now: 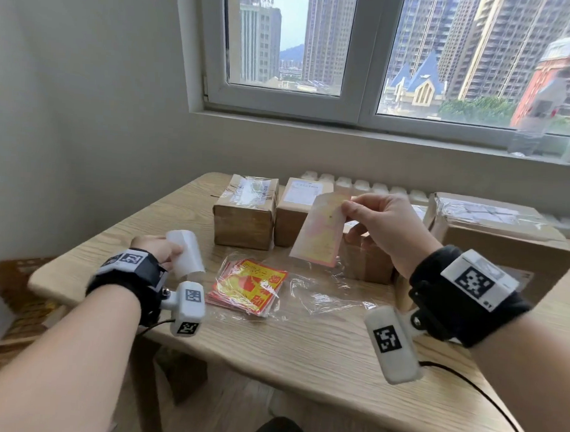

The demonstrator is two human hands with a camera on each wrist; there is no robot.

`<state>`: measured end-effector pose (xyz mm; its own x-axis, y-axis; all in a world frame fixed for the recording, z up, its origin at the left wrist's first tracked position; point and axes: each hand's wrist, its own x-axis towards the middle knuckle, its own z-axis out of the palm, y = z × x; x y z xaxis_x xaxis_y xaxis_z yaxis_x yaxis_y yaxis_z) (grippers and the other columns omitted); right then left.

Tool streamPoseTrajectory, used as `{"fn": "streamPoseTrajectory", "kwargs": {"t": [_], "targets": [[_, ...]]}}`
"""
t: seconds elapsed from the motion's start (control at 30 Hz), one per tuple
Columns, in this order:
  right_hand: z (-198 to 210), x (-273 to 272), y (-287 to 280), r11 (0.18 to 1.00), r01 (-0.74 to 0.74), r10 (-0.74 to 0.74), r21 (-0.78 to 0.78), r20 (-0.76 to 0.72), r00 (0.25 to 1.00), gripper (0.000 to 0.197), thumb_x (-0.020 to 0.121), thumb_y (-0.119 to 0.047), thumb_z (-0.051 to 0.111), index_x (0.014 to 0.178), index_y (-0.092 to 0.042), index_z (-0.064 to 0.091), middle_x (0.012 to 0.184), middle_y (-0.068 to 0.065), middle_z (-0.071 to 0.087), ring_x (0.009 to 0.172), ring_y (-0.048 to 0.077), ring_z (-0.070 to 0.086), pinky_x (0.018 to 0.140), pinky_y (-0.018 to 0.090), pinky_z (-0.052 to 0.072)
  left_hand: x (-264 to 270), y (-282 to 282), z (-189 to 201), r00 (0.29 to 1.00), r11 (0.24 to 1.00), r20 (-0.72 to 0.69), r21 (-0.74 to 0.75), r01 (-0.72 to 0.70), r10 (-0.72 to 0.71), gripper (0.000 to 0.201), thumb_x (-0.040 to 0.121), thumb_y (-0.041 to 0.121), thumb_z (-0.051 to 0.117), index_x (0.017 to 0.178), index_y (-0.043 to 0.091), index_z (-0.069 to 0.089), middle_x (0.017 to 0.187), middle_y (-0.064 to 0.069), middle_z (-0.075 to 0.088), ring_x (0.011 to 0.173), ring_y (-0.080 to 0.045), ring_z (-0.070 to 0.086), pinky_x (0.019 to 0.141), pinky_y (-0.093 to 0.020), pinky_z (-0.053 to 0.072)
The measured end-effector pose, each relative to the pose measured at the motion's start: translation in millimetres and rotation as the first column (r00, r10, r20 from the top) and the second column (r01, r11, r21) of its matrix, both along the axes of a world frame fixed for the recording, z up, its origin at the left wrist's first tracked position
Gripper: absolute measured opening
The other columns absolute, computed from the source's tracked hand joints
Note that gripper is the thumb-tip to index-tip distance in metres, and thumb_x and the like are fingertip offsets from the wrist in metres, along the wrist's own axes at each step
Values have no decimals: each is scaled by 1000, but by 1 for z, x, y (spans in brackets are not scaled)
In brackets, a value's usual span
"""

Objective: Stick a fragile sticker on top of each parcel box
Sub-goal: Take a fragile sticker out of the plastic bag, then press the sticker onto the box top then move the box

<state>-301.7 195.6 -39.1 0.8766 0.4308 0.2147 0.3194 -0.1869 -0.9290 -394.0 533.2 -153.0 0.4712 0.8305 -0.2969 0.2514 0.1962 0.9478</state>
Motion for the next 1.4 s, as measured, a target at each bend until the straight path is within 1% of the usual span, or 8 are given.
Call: {"fn": "streamPoseTrajectory", "kwargs": {"t": [0.27, 0.4, 0.5, 0.7, 0.93, 1.03, 1.2, 1.4], "targets": [[-2, 6, 12, 1000, 8, -8, -17, 3, 1000, 18, 93, -15, 60, 76, -17, 68, 71, 1, 68, 41, 2, 57, 44, 24, 39, 7, 0, -15, 994, 998, -103, 39, 49, -45, 17, 77, 3, 74, 86, -6, 63, 89, -19, 68, 76, -24, 63, 76, -36, 57], [0, 8, 12, 1000, 9, -9, -13, -13, 1000, 19, 93, -16, 60, 76, -17, 68, 74, 3, 69, 43, 4, 58, 44, 23, 40, 6, -5, -1, 990, 985, -141, 169, 41, -17, 43, 74, 22, 80, 111, 5, 67, 90, -10, 61, 81, -25, 61, 86, -34, 50], [3, 7, 9, 1000, 13, -13, -5, -15, 1000, 19, 93, -17, 61, 76, -18, 68, 77, 4, 70, 44, 4, 59, 44, 22, 42, 5, -7, 11, 985, 977, -169, 199, 78, -44, 48, 71, 31, 81, 112, 9, 67, 95, -11, 63, 79, -26, 58, 79, -34, 49], [11, 3, 4, 1000, 1, -1, 12, 14, 1000, 20, 93, -18, 61, 74, -19, 68, 74, 1, 69, 48, 8, 60, 45, 25, 43, -2, -16, 31, 978, 961, -205, 261, 97, -43, 49, 76, 30, 77, 118, 8, 65, 115, -11, 65, 97, -27, 62, 92, -40, 52], [33, -3, -4, 999, -27, 25, 29, 69, 997, 14, 94, -13, 58, 84, -11, 67, 75, 3, 68, 46, 7, 58, 42, 20, 45, 16, -72, 103, 968, 926, -42, 286, 248, -246, 6, 90, 7, 59, 88, 7, 65, 71, -5, 59, 49, -8, 53, 50, -19, 43], [47, -3, -11, 1000, -4, 1, 29, 115, 993, 11, 93, -14, 59, 89, -9, 69, 74, 2, 68, 45, 5, 58, 42, 20, 45, 24, -118, 146, 902, 868, 20, 279, 410, -432, 16, 94, 16, 57, 84, 7, 64, 69, -3, 66, 39, -2, 56, 44, -14, 46], [65, -8, -24, 999, -2, 13, -40, 275, 961, 16, 93, -19, 60, 98, -10, 71, 79, 1, 69, 60, 9, 59, 44, 16, 47, 30, -188, 192, 720, 692, -26, 253, 676, -693, 52, 90, 50, 52, 98, 0, 65, 82, -11, 74, 58, -13, 71, 58, -23, 59], [79, -19, -43, 991, -93, 121, -95, 358, 926, 14, 93, -20, 59, 89, -17, 72, 74, -1, 67, 60, 8, 58, 45, 14, 45, 32, -220, 211, 710, 681, -29, 256, 686, -704, 66, 77, 60, 63, 100, -1, 60, 78, -16, 74, 64, -20, 73, 57, -27, 60]]}}
